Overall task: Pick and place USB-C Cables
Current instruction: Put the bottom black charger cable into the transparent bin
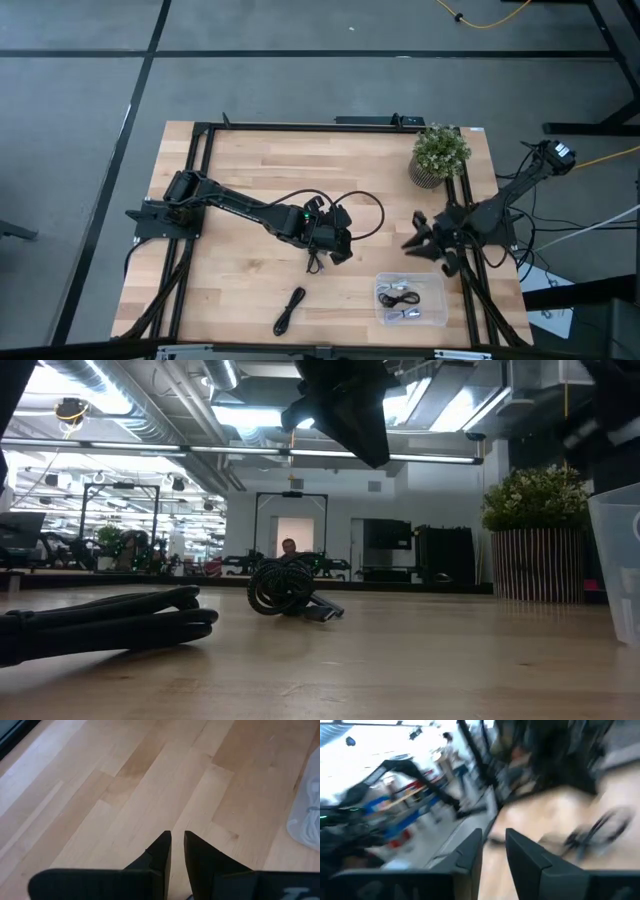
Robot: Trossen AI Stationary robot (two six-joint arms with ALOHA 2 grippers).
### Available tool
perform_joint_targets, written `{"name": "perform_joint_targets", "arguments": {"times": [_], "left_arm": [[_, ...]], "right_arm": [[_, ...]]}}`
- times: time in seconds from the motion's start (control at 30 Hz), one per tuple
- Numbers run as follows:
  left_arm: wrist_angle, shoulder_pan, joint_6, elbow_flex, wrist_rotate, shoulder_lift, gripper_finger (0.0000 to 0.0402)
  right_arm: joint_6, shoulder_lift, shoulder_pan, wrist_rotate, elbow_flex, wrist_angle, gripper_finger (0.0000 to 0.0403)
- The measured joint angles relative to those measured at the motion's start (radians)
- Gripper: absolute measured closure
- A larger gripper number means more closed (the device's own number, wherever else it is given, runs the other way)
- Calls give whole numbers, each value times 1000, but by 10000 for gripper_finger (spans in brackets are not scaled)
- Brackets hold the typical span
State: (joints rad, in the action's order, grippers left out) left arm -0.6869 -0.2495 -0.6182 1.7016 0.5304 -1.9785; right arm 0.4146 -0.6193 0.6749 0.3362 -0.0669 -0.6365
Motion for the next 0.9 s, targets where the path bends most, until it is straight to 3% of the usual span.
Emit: {"name": "perform_joint_targets", "arguments": {"times": [0.13,0.27,0.73,0.9], "left_arm": [[0,0,0,0,0,0,357],[1,0,0,0,0,0,357],[38,-2,-22,0,-28,0,357],[35,-14,-71,0,-169,0,357]], "right_arm": [[-205,0,-15,130,0,-112,313],[-255,0,-18,167,0,-135,313],[-209,-1,-18,168,0,-71,313],[-153,-1,-18,168,0,-45,313]]}}
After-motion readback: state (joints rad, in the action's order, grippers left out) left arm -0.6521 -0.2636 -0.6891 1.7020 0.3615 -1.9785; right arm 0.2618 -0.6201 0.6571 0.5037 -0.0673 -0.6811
